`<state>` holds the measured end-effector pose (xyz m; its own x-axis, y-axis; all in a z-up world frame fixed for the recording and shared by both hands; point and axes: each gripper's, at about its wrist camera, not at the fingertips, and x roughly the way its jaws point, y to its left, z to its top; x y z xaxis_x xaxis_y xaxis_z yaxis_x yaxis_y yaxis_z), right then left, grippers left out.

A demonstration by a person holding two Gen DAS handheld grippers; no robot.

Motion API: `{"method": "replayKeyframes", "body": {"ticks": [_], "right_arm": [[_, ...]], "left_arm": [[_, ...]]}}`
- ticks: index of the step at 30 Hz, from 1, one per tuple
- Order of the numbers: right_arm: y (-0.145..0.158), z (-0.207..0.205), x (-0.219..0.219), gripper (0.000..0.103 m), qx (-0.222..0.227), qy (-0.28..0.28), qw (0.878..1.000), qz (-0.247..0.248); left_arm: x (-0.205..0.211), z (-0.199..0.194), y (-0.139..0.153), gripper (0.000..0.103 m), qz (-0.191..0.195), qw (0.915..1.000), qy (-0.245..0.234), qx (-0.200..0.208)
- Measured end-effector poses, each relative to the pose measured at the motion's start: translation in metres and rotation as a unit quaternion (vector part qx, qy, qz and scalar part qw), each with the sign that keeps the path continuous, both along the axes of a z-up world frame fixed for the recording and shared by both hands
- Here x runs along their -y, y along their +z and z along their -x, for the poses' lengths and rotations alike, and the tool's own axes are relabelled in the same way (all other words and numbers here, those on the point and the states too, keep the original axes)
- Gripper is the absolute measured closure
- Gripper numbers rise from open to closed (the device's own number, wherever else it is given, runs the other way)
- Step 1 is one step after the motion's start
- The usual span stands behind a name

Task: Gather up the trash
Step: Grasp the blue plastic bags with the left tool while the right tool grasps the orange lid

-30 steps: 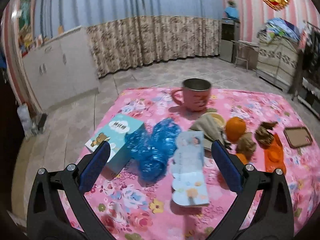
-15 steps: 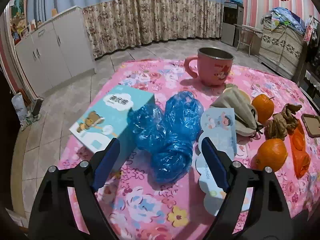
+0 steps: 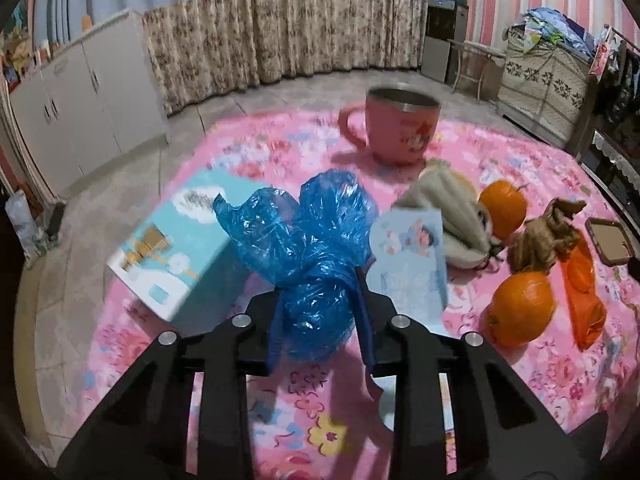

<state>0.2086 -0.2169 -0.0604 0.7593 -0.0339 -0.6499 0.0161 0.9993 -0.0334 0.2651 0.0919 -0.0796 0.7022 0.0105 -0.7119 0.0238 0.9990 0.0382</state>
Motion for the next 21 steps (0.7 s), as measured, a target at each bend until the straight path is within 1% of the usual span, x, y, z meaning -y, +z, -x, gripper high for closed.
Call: {"method": "replayKeyframes", "body": {"ticks": [3, 8, 11, 16, 18, 20, 21], "right_arm": [[-0.003, -0.001, -0.006, 0.020, -0.002, 0.006, 1.000, 0.004], [-0.010, -0.004, -0.015, 0.020, -0.012, 0.013, 1.000, 0.005], [-0.016, -0.010, -0.027, 0.020, -0.021, 0.026, 0.999, 0.015], [-0.030, -0.021, -0.040, 0.021, -0.049, 0.037, 0.998, 0.002], [-0.032, -0.025, -0.045, 0.022, -0.055, 0.039, 0.998, 0.004], [-0.032, -0.028, -0.048, 0.027, -0.057, 0.041, 0.998, 0.008], [-0.033, -0.029, -0.049, 0.032, -0.060, 0.042, 0.997, 0.008]], "left_arm": [[-0.002, 0.012, 0.019, 0.074, -0.003, 0.9997, 0.007, 0.025], [-0.005, 0.031, 0.047, 0.074, 0.019, 0.9975, 0.022, 0.064], [-0.001, 0.036, 0.057, 0.074, 0.027, 0.9965, 0.017, 0.077], [0.007, 0.035, 0.057, 0.074, 0.027, 0.9969, 0.011, 0.072], [0.007, 0.034, 0.055, 0.074, 0.027, 0.9972, 0.011, 0.069], [0.006, 0.033, 0.055, 0.074, 0.025, 0.9973, 0.011, 0.068], [0.003, 0.033, 0.054, 0.074, 0.026, 0.9974, 0.012, 0.067]]}}
